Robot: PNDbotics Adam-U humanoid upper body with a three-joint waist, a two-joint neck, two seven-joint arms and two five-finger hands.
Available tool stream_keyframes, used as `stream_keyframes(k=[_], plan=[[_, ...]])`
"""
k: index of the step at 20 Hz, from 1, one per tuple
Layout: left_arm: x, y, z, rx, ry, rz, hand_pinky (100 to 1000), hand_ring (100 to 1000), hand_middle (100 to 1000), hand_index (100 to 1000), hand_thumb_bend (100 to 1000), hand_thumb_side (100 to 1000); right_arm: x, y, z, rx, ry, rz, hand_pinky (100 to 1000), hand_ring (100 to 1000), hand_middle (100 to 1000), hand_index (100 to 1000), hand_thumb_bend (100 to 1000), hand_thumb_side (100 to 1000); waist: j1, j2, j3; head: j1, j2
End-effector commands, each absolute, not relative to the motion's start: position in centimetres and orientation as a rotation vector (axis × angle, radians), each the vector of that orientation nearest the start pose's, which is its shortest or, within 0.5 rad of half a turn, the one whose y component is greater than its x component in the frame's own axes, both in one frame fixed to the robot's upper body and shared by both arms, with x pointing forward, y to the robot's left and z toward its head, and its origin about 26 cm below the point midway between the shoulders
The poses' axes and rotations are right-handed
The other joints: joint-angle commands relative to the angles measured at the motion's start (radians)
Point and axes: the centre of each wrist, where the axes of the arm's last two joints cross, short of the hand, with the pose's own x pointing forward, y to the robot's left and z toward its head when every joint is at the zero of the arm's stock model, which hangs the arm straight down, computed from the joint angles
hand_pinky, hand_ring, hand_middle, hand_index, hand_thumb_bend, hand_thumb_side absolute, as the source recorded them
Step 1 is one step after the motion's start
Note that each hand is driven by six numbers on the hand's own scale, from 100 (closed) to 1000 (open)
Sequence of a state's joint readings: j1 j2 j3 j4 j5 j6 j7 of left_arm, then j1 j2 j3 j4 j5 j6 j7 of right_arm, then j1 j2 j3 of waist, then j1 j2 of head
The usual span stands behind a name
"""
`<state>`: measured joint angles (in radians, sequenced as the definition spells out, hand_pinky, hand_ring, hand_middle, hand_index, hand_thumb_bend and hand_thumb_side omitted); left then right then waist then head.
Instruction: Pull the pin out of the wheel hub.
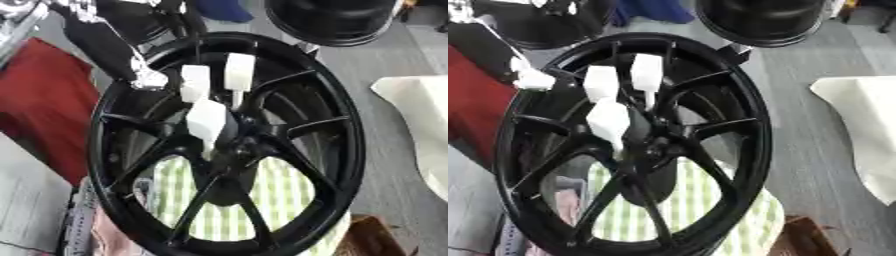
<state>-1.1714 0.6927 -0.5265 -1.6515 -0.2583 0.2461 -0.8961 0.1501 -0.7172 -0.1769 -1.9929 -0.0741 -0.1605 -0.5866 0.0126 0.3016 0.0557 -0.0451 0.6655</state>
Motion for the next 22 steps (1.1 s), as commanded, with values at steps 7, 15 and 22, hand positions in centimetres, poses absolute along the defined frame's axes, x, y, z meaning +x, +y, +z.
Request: stream_keyframes(k=[7, 15, 22], plan=[[36.3, 15.5, 37.0, 0.495, -1.409, -1.935, 931, 857, 808, 901, 368, 372, 23.5, -38.6, 16.5, -0.864, -2.149, 0.019, 544, 610, 532, 580, 100, 200, -0.003, -0.008, -0.007, 0.008, -0.012], [36.9, 15.2, 36.2, 0.481, -1.38, -1.935, 924, 851, 803, 894, 370, 396, 23.6, -38.5, 16.4, -0.864, -2.145, -0.008, 543, 610, 533, 580, 100, 203, -0.001, -0.003, -0.009, 0.012, -0.012], [37.2, 15.1, 35.6, 0.478, -1.363, -1.947, 910, 839, 790, 883, 370, 393, 23.7, -38.4, 16.4, -0.863, -2.147, -0.022, 543, 610, 532, 579, 100, 205, 0.0, -0.001, -0.012, 0.013, -0.012]])
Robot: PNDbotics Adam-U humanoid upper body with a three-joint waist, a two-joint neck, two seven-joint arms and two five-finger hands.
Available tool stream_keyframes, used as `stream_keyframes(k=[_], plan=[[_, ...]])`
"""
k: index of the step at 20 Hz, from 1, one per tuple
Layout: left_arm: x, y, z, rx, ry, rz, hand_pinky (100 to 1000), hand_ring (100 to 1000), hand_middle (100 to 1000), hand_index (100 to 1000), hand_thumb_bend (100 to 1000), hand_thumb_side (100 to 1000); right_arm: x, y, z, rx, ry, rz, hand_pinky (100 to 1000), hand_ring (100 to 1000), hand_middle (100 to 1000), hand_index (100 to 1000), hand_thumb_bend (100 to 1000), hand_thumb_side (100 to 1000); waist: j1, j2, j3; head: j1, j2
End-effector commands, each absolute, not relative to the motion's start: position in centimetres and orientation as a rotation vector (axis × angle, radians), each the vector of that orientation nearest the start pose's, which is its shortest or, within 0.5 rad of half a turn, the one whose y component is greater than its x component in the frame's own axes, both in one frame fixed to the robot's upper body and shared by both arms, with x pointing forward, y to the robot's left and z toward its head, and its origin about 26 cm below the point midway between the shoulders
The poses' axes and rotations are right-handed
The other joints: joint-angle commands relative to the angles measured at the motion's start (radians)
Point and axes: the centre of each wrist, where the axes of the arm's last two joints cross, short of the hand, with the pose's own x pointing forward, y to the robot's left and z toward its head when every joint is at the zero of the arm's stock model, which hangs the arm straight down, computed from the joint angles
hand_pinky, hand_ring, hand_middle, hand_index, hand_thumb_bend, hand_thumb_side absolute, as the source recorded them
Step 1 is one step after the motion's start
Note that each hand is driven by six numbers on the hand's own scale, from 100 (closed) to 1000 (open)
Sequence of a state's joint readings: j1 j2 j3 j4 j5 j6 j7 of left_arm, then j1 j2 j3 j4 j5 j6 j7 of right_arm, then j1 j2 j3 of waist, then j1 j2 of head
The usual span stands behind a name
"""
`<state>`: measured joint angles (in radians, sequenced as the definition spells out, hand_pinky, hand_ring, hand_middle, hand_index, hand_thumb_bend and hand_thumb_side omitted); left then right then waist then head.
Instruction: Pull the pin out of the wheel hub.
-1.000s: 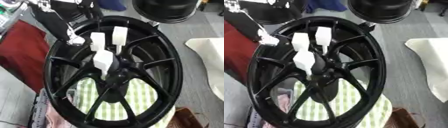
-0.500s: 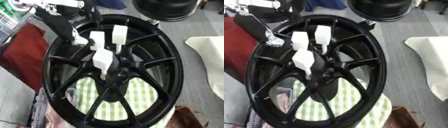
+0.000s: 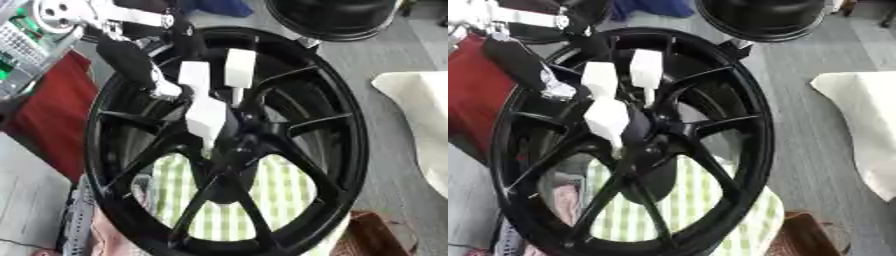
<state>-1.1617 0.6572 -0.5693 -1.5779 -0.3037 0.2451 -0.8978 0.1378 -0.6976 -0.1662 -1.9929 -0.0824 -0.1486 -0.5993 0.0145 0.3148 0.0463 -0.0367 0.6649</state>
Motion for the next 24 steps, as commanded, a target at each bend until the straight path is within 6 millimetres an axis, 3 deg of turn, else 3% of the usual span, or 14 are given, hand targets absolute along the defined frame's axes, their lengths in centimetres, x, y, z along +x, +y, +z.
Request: stream_keyframes(k=[1, 16, 24], plan=[[37.3, 15.1, 35.6, 0.481, -1.36, -1.946, 909, 838, 789, 882, 371, 394, 23.7, -38.4, 16.4, -0.861, -2.148, -0.023, 543, 610, 532, 579, 100, 205, -0.002, -0.014, -0.003, 0.006, -0.012], [38.4, 15.4, 34.9, 0.522, -1.323, -1.918, 859, 779, 726, 844, 274, 355, 23.7, -38.2, 16.2, -0.85, -2.149, -0.035, 544, 610, 532, 579, 100, 212, -0.003, -0.009, -0.01, 0.012, -0.019], [38.6, 15.4, 34.8, 0.523, -1.32, -1.909, 855, 767, 713, 836, 267, 366, 23.7, -38.1, 16.1, -0.842, -2.147, -0.042, 544, 610, 532, 579, 100, 213, -0.004, -0.006, -0.014, 0.016, -0.024]])
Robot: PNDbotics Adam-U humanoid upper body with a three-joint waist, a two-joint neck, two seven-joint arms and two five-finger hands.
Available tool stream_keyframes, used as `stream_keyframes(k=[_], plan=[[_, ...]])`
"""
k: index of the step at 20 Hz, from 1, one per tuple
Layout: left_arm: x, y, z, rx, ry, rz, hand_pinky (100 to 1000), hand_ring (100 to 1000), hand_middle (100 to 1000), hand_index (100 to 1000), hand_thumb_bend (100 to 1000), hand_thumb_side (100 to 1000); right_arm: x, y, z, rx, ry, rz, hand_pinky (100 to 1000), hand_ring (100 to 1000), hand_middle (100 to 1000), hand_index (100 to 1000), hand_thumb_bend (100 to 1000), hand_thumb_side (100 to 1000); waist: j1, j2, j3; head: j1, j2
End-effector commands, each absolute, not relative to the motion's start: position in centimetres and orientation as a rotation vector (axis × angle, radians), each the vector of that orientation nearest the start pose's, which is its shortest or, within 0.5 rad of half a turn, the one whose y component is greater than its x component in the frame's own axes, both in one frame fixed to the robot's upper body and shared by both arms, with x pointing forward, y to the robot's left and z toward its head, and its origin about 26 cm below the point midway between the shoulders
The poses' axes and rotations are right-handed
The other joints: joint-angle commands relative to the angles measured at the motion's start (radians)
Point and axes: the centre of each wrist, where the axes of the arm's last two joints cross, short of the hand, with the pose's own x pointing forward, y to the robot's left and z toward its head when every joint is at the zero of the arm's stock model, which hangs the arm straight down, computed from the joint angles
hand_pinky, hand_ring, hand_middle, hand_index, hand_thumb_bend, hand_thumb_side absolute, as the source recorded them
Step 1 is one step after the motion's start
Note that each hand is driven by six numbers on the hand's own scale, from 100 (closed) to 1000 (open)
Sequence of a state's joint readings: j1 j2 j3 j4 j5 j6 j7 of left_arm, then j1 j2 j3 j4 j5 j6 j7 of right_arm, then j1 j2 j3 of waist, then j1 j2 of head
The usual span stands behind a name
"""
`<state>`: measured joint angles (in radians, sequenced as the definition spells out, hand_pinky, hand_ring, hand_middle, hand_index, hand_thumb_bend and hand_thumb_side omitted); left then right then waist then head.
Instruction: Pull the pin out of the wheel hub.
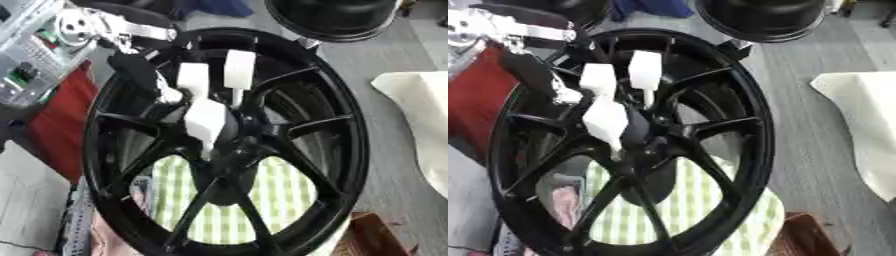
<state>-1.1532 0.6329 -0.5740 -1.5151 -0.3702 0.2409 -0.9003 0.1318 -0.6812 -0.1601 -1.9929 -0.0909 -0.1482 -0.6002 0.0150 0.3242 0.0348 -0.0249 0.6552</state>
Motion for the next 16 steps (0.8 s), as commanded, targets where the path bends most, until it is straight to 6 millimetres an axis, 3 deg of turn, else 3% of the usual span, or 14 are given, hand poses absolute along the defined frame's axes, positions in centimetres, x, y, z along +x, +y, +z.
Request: stream_keyframes(k=[1, 7, 16], plan=[[38.62, 15.32, 34.8, 0.517, -1.323, -1.911, 856, 766, 712, 836, 269, 372, 23.72, -38.14, 16.11, -0.845, -2.146, -0.043, 544, 610, 532, 579, 100, 214, -0.004, -0.016, -0.002, 0.004, -0.013], [38.42, 15.09, 35.07, 0.504, -1.336, -1.907, 847, 717, 633, 781, 265, 360, 23.7, -38.07, 15.96, -0.846, -2.139, -0.058, 543, 610, 532, 578, 100, 218, -0.003, -0.015, -0.003, 0.006, -0.016], [38.4, 14.95, 35.08, 0.524, -1.364, -1.884, 790, 588, 498, 647, 190, 245, 23.69, -38.01, 15.85, -0.841, -2.143, -0.074, 543, 611, 533, 578, 100, 223, -0.003, -0.014, -0.005, 0.005, -0.017]])
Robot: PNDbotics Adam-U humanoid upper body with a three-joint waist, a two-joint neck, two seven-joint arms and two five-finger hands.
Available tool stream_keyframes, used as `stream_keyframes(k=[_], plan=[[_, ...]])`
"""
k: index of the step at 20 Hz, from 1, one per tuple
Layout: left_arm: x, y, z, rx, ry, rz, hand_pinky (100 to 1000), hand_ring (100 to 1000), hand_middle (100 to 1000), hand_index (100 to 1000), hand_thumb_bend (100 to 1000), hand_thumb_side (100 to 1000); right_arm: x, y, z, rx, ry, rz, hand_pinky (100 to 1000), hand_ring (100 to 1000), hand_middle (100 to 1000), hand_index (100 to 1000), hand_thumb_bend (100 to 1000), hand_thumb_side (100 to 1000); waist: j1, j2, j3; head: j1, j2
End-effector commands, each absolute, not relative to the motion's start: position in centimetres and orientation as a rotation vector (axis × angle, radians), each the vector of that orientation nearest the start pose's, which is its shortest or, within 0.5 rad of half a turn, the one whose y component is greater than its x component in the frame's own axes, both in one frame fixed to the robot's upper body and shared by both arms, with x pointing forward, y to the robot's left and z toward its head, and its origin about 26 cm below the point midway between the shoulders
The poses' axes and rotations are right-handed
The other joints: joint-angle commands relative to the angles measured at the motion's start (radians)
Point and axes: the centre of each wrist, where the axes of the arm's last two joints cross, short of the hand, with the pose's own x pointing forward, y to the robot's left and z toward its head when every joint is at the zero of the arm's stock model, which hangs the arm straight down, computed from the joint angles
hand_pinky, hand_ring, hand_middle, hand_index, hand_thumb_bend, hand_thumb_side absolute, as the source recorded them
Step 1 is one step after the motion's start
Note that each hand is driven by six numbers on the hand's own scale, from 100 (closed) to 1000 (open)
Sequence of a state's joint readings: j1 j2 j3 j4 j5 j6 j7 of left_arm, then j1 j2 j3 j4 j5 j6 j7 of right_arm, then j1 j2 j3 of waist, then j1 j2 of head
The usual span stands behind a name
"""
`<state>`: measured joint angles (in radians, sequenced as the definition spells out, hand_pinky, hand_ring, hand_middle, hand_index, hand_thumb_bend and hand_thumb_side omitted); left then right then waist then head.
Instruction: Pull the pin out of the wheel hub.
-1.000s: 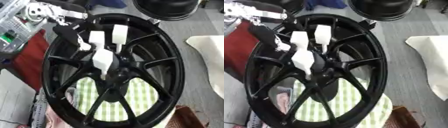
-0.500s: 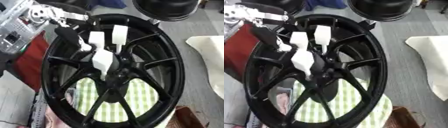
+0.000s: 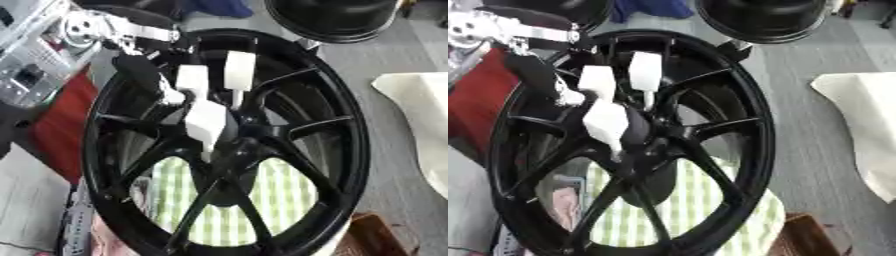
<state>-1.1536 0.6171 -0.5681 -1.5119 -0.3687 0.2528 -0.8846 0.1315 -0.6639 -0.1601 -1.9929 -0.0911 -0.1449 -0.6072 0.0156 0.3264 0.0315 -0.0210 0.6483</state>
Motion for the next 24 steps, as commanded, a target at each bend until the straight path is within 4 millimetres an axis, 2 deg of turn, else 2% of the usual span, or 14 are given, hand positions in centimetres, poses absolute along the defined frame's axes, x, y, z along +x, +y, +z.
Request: stream_keyframes(k=[1, 6, 10, 14, 19, 24], plan=[[38.4, 14.9, 35.1, 0.524, -1.369, -1.881, 787, 581, 484, 631, 178, 232, 23.7, -38.0, 15.8, -0.841, -2.142, -0.076, 543, 611, 533, 578, 100, 224, -0.003, -0.016, -0.003, 0.001, -0.011], [38.5, 14.9, 34.9, 0.528, -1.394, -1.851, 764, 543, 436, 573, 101, 207, 23.7, -37.9, 15.7, -0.838, -2.138, -0.084, 542, 611, 533, 578, 100, 224, -0.005, -0.016, -0.004, 0.003, -0.012], [38.4, 15.0, 35.1, 0.538, -1.424, -1.826, 751, 519, 399, 530, 100, 159, 23.7, -37.9, 15.7, -0.839, -2.137, -0.083, 542, 610, 533, 577, 100, 225, -0.006, -0.017, -0.003, 0.002, -0.009], [38.1, 15.1, 35.6, 0.537, -1.467, -1.788, 748, 500, 365, 484, 100, 160, 23.6, -37.9, 15.6, -0.839, -2.131, -0.089, 542, 609, 533, 577, 100, 228, -0.007, -0.019, -0.001, 0.001, -0.008], [37.6, 15.5, 36.6, 0.532, -1.516, -1.752, 748, 487, 346, 455, 100, 135, 23.6, -37.9, 15.5, -0.843, -2.123, -0.092, 543, 609, 534, 578, 100, 228, -0.008, -0.021, 0.001, 0.001, -0.006], [36.6, 16.7, 38.9, 0.54, -1.592, -1.702, 751, 480, 334, 444, 100, 140, 23.5, -38.0, 15.4, -0.85, -2.122, -0.094, 543, 608, 534, 578, 100, 228, -0.009, -0.024, 0.007, -0.005, -0.004]])
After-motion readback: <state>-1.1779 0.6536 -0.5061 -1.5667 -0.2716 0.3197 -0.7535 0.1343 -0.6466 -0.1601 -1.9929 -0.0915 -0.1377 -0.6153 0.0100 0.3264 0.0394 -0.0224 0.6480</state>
